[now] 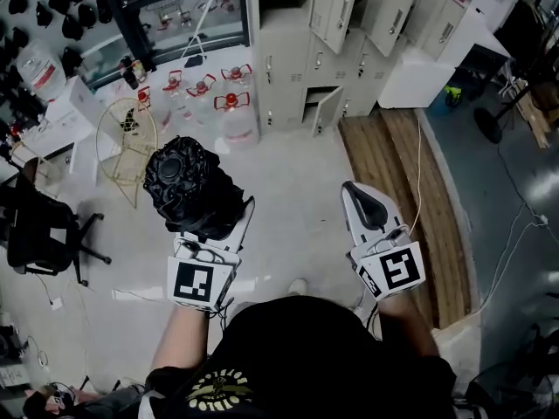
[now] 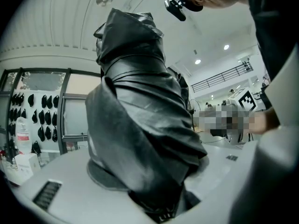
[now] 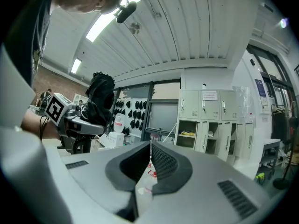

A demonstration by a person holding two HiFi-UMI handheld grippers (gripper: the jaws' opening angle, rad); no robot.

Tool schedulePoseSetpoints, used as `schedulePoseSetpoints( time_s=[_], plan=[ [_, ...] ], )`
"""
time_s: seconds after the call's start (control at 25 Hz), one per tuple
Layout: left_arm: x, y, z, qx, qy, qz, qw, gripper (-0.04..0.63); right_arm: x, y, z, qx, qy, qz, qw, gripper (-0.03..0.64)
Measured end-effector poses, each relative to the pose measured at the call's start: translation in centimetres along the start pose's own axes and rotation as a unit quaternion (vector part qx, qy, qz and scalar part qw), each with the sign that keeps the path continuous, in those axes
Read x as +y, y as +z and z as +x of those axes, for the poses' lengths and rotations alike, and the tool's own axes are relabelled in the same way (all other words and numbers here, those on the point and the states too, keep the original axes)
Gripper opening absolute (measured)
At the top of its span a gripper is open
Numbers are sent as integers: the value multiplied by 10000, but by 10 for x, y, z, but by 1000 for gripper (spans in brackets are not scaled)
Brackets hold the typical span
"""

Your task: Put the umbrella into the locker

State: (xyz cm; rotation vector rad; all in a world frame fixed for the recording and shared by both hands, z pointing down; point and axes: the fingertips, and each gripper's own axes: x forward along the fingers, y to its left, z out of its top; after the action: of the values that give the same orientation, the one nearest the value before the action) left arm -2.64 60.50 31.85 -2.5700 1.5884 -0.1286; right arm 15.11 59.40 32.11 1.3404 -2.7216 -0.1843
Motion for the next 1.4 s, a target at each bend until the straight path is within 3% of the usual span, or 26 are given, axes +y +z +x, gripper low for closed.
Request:
schedulePoseSetpoints(
  time_s=[0.4,0.92,1.2,1.4],
  plan=[
    [-18,-3,58,17,214,40,9998,275,-67,-15,18,-70,203,-13,9998,29],
    [-10,-7,89,131,336,-59,9993,275,-92,-24,36,44,329,-5,9994,29],
    [3,-14,101,188,257,202,9993,276,-100,-26,61,33,278,-18,9996,29],
    [27,-17,111,242,290,146,9992,276,-92,-27,88,47,367,-38,9993,29]
  ],
)
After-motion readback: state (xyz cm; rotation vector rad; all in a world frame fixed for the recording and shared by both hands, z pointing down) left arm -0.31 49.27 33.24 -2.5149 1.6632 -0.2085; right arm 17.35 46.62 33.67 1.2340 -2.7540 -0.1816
